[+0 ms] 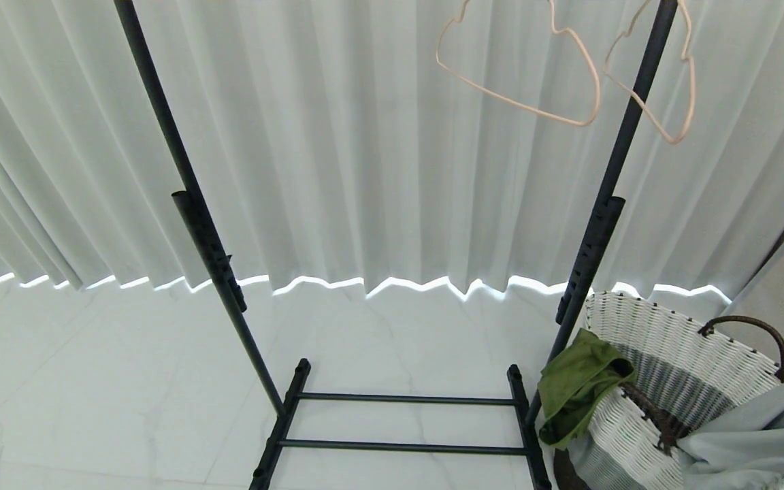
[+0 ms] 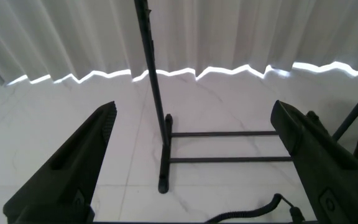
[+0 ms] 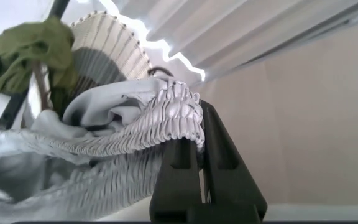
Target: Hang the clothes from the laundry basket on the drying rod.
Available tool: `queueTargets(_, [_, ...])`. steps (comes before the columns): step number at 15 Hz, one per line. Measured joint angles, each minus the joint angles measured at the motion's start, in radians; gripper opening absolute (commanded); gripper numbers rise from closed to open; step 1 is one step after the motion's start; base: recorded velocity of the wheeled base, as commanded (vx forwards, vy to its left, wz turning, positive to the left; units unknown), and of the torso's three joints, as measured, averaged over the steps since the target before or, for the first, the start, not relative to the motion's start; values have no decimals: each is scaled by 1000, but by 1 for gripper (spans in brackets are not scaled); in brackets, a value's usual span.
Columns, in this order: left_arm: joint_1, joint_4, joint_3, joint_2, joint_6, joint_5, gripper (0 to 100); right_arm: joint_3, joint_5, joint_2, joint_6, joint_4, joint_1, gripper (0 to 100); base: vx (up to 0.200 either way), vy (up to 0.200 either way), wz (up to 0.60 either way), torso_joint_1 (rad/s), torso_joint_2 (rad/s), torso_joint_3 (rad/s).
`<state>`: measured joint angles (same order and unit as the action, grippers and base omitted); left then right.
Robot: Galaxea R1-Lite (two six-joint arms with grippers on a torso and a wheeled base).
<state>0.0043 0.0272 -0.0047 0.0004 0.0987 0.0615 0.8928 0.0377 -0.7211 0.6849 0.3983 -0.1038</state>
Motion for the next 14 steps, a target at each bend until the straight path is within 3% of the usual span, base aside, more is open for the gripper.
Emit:
queueTargets(4, [0, 0, 0, 0, 0, 0, 100, 2, 0, 6, 0, 0, 0, 0, -200, 0, 0, -1, 2, 4])
queueTargets(11, [0, 0, 0, 0, 1, 0, 100, -1, -3, -3, -2, 18, 8, 0, 0, 0, 0, 0, 0, 0])
queueTargets(14, [0, 0, 0, 0, 15, 0, 100, 20, -7, -15, -49, 43, 100, 0, 0, 0, 0, 0, 0, 0])
